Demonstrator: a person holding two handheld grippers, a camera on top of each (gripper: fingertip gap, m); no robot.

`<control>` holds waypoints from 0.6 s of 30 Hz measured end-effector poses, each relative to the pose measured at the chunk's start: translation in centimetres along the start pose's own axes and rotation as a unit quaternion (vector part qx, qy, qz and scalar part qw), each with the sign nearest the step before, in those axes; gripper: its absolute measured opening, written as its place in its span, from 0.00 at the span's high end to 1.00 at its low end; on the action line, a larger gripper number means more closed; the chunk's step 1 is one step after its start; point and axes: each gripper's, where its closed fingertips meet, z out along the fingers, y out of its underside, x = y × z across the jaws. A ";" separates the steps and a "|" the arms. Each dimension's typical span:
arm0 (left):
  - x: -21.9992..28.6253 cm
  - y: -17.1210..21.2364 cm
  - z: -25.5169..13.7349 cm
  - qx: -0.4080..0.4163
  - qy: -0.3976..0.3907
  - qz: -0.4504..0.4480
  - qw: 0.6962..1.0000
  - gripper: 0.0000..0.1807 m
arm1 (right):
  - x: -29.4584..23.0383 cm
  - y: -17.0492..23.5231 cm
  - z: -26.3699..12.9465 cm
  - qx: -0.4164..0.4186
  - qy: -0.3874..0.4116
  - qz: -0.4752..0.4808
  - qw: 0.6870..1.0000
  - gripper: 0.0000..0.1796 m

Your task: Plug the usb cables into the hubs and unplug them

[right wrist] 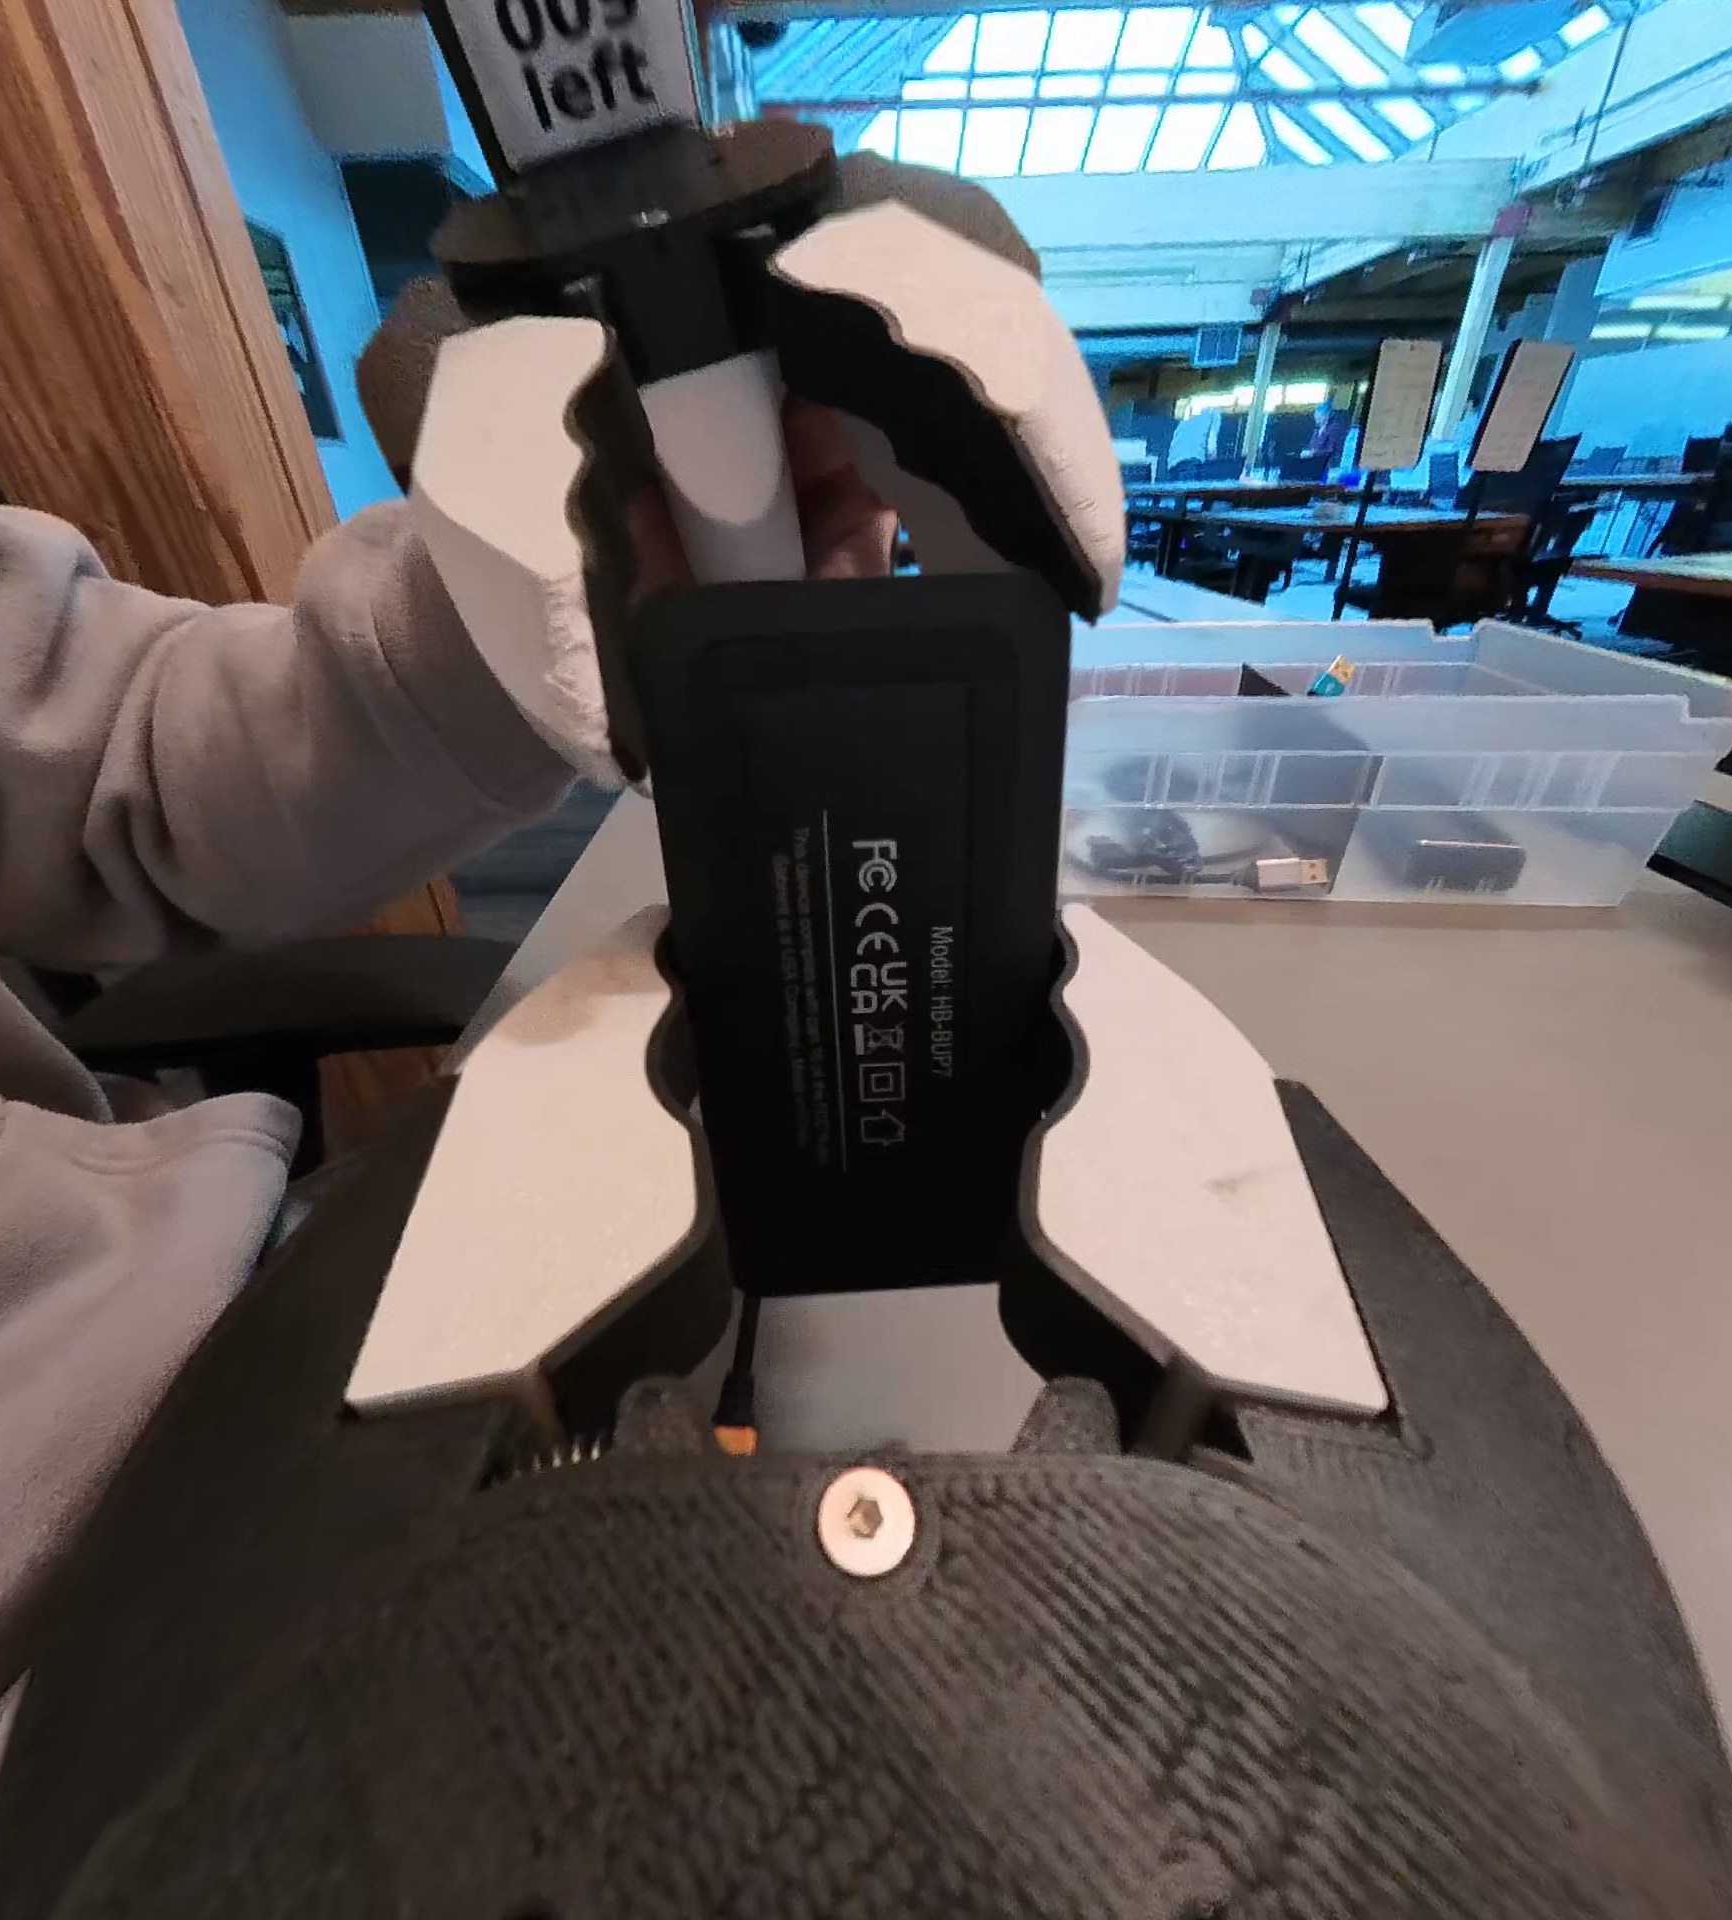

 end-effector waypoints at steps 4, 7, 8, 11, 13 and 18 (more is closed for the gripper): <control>-1.4 -2.0 -0.6 0.035 -0.062 0.005 0.997 1.00 | 1.0 2.4 0.5 -0.070 0.030 0.000 0.997 0.67; -1.6 -2.4 -1.2 0.030 -0.023 -0.032 0.999 1.00 | -1.7 -0.2 1.5 -0.012 -0.011 -0.025 1.000 0.66; -1.8 -2.9 -1.6 0.042 -0.025 -0.043 0.998 1.00 | -1.5 -0.3 1.6 -0.006 -0.003 -0.023 1.000 0.66; -2.7 -4.1 -3.1 0.096 -0.056 -0.052 0.993 0.85 | -0.4 0.1 1.1 -0.012 0.010 -0.006 1.000 0.66; -2.4 -3.4 -3.5 0.091 -0.046 -0.064 0.993 0.72 | 0.1 -0.5 0.3 0.002 0.019 -0.006 1.000 0.66; -1.6 2.2 -2.5 0.007 -0.030 -0.137 0.990 0.58 | 0.9 -1.6 -0.7 0.039 0.049 -0.031 0.998 0.66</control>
